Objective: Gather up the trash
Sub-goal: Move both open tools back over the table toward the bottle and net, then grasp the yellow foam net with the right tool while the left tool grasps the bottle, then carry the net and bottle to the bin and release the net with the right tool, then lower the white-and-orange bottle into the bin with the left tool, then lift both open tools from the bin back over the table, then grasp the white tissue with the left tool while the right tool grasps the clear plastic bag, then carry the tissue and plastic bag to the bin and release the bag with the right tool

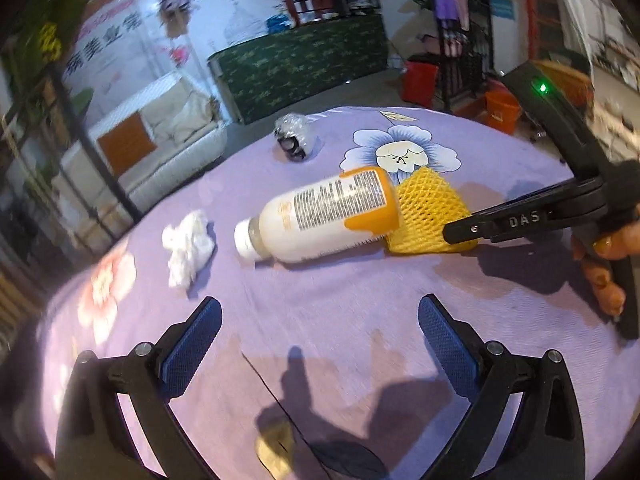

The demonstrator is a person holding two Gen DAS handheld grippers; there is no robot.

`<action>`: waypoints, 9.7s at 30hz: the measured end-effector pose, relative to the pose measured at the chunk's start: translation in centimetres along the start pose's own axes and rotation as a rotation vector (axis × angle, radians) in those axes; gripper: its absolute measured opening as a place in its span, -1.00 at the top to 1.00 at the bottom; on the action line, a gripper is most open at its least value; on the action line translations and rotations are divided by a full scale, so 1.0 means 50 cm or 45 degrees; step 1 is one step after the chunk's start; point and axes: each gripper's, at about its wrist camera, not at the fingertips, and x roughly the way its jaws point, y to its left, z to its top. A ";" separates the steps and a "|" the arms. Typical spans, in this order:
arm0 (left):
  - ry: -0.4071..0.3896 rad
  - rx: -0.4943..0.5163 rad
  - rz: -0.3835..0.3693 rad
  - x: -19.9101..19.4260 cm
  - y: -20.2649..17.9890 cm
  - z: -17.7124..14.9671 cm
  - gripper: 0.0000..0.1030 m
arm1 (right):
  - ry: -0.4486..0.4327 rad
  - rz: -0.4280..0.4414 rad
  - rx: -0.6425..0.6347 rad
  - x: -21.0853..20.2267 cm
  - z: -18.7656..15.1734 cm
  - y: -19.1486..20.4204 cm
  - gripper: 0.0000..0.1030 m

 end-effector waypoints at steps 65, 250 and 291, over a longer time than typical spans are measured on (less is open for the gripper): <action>-0.125 -0.100 -0.314 -0.133 -0.205 0.061 -0.24 | -0.466 -0.043 0.212 -0.425 -0.343 -0.161 0.63; 0.131 -0.580 0.098 0.129 0.255 0.028 0.57 | -0.266 -0.333 -0.357 0.107 0.279 0.184 0.09; -0.109 -0.491 -0.068 -0.201 -0.130 -0.093 0.57 | -0.499 -0.173 -0.296 -0.344 -0.273 0.083 0.08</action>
